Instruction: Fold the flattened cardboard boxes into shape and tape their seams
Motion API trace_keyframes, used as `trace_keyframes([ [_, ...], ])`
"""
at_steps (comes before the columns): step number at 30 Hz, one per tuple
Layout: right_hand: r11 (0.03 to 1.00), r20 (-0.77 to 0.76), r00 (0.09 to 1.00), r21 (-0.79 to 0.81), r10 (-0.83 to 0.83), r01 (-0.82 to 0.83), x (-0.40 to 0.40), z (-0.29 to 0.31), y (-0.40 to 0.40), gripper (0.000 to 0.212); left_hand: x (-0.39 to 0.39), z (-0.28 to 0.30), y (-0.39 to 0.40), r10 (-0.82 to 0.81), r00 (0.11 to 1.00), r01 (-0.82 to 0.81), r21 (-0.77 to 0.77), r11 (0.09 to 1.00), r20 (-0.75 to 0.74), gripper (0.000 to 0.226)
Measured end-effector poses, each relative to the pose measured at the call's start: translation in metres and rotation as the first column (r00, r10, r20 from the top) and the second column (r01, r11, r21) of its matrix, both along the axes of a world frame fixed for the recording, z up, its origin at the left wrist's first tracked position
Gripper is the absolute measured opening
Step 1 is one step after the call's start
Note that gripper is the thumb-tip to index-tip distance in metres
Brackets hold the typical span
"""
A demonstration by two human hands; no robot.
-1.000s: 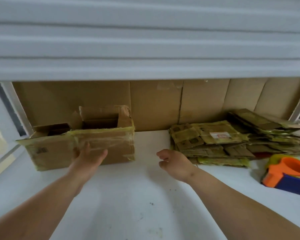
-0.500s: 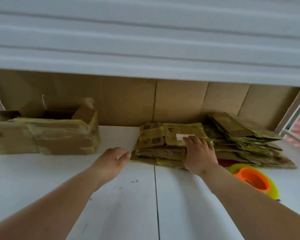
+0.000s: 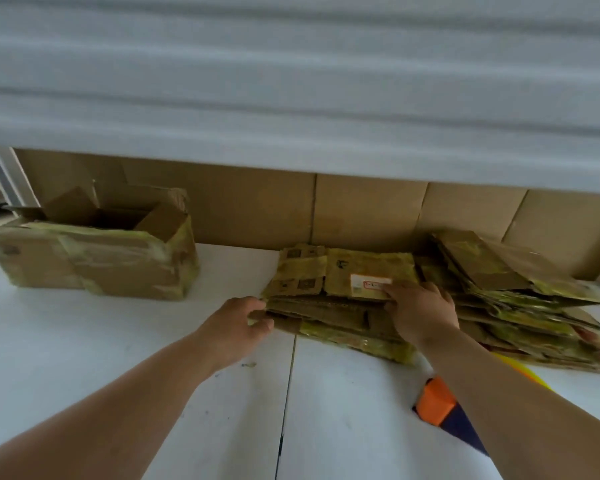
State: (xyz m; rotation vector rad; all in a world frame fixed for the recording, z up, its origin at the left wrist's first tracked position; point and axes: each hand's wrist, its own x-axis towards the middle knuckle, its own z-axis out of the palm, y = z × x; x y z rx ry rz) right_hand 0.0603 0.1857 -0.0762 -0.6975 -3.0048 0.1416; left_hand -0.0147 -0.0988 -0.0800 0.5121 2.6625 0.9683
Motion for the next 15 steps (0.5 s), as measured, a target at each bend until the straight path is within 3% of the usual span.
trace_keyframes([
  [6,0.97,-0.274,0.962,-0.231,0.009,-0.075,-0.003,0.008,0.011,0.038,-0.003,0.003,0.013,0.077,0.997,-0.079,0.129,0.988,0.027,0.038],
  [11,0.949,-0.526,0.85,-0.279,-0.025,-0.144,-0.001,0.022,0.007,0.032,-0.004,0.016,0.021,0.16,0.98,-0.192,0.321,0.927,0.122,0.106],
  [15,0.925,-0.626,0.777,-0.33,-0.064,-0.19,0.006,0.039,-0.006,0.032,0.005,0.031,0.029,0.069,0.991,-0.109,0.405,0.908,0.114,0.12],
])
